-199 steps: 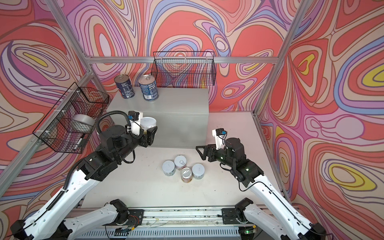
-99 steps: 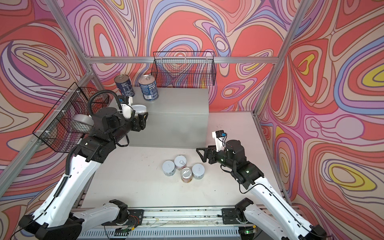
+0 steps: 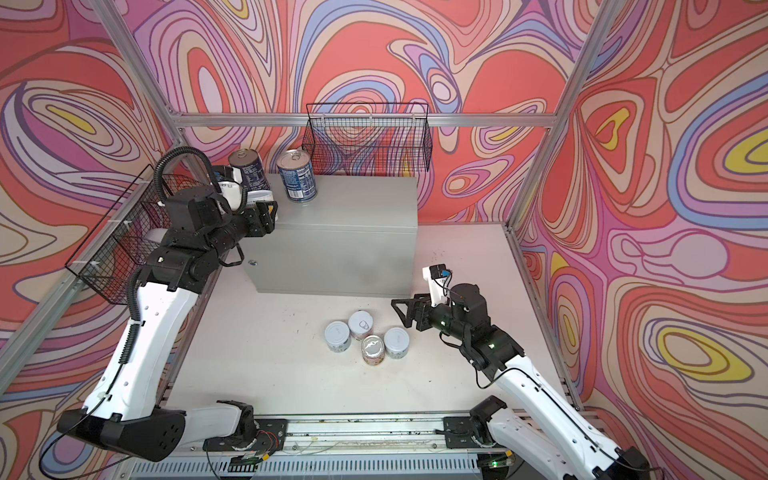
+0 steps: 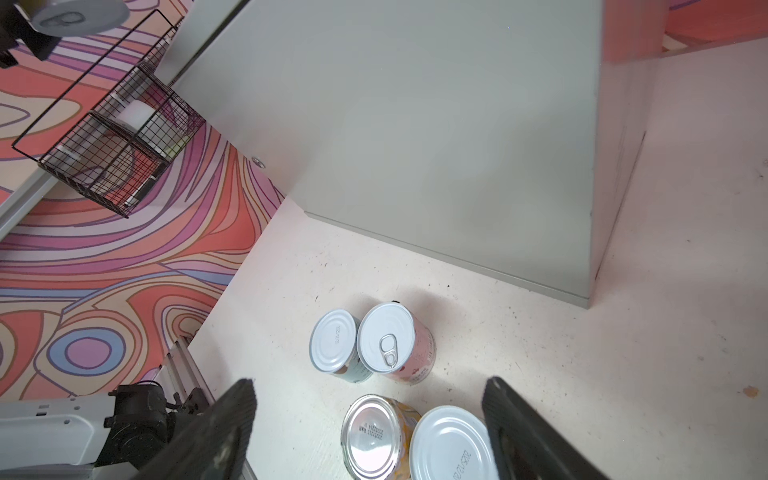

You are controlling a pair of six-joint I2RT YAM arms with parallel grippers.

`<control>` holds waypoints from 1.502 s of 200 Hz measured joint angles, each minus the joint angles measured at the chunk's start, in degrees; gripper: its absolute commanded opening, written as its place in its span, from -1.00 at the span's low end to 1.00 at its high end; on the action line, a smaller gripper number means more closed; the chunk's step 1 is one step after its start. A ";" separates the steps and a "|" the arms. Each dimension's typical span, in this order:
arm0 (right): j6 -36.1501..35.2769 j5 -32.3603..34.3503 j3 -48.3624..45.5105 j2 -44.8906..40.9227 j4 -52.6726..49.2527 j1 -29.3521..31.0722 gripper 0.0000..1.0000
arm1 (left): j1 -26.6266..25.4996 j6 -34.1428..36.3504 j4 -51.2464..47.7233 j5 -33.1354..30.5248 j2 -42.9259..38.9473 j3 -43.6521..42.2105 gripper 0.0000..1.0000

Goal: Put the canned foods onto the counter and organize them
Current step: 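Carry the yellow can with the left gripper over the grey cabinet top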

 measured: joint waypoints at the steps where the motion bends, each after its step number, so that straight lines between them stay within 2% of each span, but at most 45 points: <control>1: 0.00 -0.02 0.00 0.00 0.02 0.00 0.76 | 0.13 -0.07 0.00 0.20 0.13 0.02 0.21; 50: 0.15 -0.48 -1.18 0.04 1.88 0.00 0.76 | 2.43 -0.66 -0.39 1.51 3.23 0.31 0.21; 121: 0.20 -1.92 -1.51 1.73 3.15 0.00 0.76 | 2.89 0.72 0.72 1.55 4.50 2.05 0.20; 210: 1.05 -2.08 -2.25 1.70 3.34 0.00 0.76 | 3.96 4.57 9.88 -2.91 5.60 -3.89 0.19; 268: 2.12 -2.08 -2.29 1.70 3.32 0.00 0.76 | 5.25 4.74 17.14 -3.13 7.32 -6.08 0.20; 278: 2.32 -2.08 -2.29 1.70 3.32 0.00 0.76 | 5.38 4.72 18.25 -3.08 7.61 -6.45 0.26; 289: 2.56 -2.08 -2.29 1.70 3.32 0.00 0.76 | 5.44 4.70 19.74 -2.89 7.78 -7.04 0.42; 300: 2.80 -2.10 -2.29 1.70 3.32 0.00 0.77 | 5.44 4.68 20.87 -2.60 7.78 -7.72 0.73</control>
